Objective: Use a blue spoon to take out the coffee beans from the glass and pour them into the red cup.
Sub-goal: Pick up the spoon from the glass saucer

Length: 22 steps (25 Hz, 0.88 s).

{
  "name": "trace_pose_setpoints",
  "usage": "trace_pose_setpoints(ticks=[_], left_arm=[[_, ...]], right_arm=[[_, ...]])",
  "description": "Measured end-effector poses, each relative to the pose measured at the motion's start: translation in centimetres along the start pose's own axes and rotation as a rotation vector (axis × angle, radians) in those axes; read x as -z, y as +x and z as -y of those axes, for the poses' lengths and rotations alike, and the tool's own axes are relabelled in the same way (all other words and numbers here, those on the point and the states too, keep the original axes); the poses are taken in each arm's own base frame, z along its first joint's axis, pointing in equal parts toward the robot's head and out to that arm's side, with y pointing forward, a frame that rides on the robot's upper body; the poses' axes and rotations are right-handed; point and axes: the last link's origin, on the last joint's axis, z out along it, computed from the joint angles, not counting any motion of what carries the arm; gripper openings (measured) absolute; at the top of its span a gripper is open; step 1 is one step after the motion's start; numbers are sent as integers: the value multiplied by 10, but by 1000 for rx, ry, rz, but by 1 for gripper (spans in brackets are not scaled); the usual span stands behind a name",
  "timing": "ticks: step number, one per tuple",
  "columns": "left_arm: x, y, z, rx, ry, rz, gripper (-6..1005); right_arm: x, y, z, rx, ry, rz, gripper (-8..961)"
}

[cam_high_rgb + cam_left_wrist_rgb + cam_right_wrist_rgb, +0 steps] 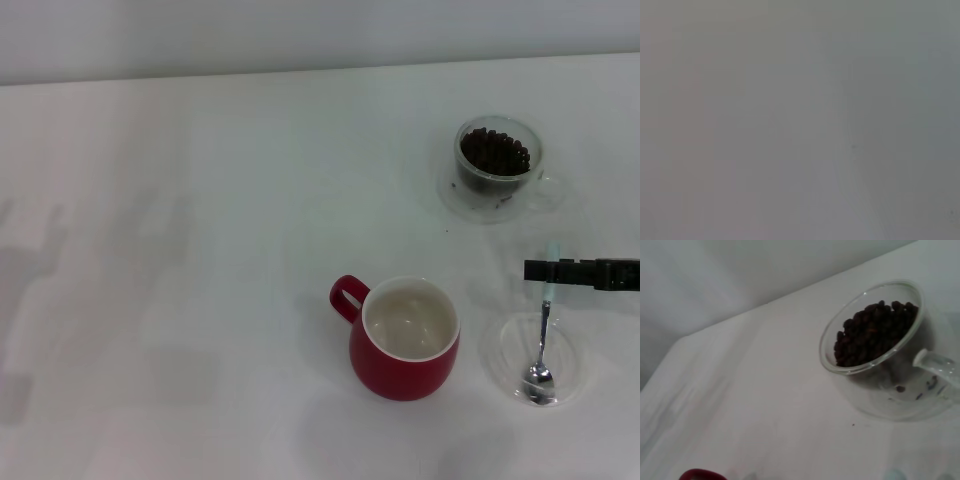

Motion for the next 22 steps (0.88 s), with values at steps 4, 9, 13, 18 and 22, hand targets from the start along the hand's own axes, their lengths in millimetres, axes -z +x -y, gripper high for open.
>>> trace_pose_setpoints(ticks=[4, 9, 13, 18, 22], left_arm=[[3, -1, 0, -5, 3, 5, 665], [7, -2, 0, -5, 6, 12, 666], [8, -2, 0, -3, 11, 14, 664], [8, -2, 0, -3, 12, 14, 662], [8, -3, 0, -4, 11, 17, 660]], right_arm=[[-1, -2, 0, 2, 6, 2, 870], [-2, -2, 0, 4, 4, 2, 869], [-2, -2, -1, 4, 0, 2, 723], [-4, -2, -2, 1, -10, -2, 632], [-4, -2, -4, -3, -19, -4, 618]])
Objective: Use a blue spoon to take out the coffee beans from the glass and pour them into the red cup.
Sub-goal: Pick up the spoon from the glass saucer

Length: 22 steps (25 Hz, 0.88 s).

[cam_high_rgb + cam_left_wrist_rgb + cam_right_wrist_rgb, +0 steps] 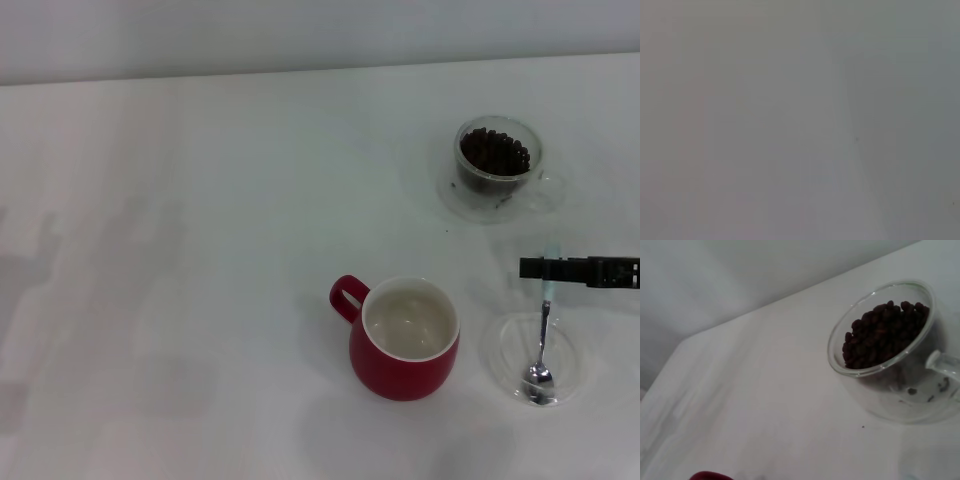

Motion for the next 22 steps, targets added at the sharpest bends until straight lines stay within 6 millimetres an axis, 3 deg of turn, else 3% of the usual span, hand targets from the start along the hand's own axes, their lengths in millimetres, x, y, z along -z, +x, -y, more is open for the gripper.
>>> trace_pose_setpoints(ticks=[16, 22], left_arm=[[-1, -1, 0, -1, -2, 4, 652], [-2, -1, 1, -4, -4, 4, 652]], right_arm=[[-6, -7, -5, -49, -16, -18, 585], [-9, -9, -4, -59, -4, -36, 459]])
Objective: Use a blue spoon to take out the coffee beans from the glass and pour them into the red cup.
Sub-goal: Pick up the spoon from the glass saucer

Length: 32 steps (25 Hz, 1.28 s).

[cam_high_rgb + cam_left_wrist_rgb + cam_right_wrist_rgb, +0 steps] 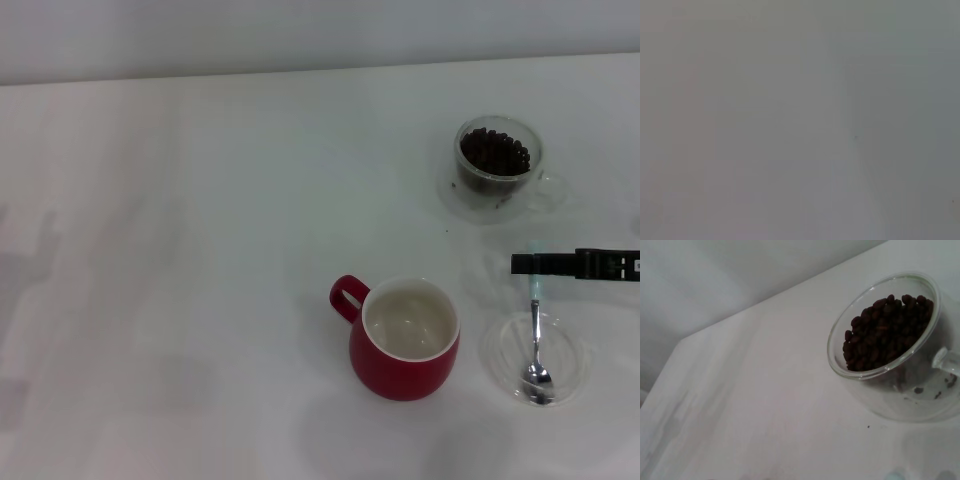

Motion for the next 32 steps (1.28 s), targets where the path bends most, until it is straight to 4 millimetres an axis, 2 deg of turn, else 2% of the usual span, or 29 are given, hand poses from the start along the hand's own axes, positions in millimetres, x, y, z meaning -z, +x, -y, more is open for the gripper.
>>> trace_pose_setpoints(ticks=[19, 29, 32], left_arm=[[0, -1, 0, -4, -1, 6, 652], [0, -1, 0, -4, -1, 5, 652], [0, -1, 0, -4, 0, 7, 651]], right_arm=[[-8, -9, -2, -5, 19, -17, 447], [-9, -9, 0, -21, 32, -25, 161], [-8, -8, 0, -24, 28, -23, 161]])
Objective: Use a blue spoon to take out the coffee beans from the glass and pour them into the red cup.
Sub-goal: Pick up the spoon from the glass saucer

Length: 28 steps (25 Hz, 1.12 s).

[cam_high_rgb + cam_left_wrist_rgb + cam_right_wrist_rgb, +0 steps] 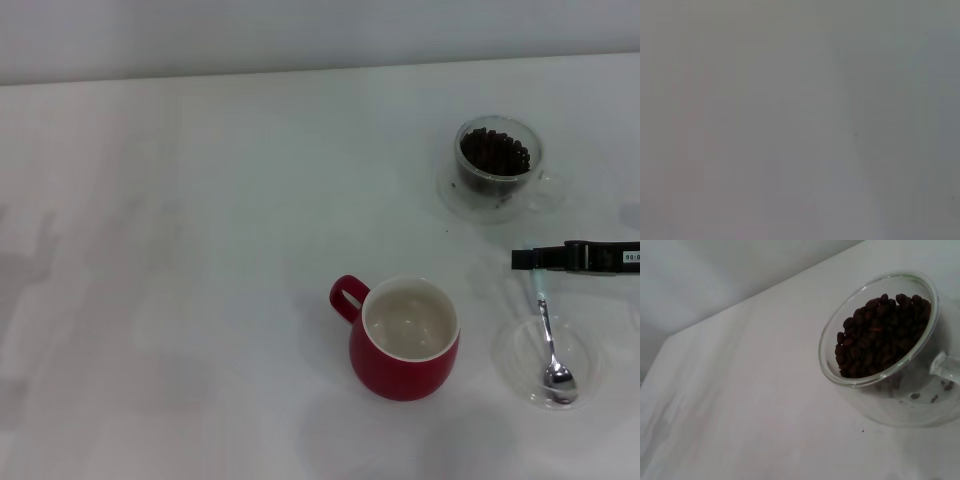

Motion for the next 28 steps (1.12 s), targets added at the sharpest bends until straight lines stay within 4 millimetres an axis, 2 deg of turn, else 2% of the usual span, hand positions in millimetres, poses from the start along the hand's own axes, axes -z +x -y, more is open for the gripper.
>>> trace_pose_setpoints(ticks=[13, 28], left_arm=[[2, -1, 0, 1, 2, 5, 651], [-2, 1, -1, -30, -2, -3, 651]], right_arm=[[2, 3, -4, -9, -33, 16, 160], [26, -1, -11, 24, -70, 71, 153]])
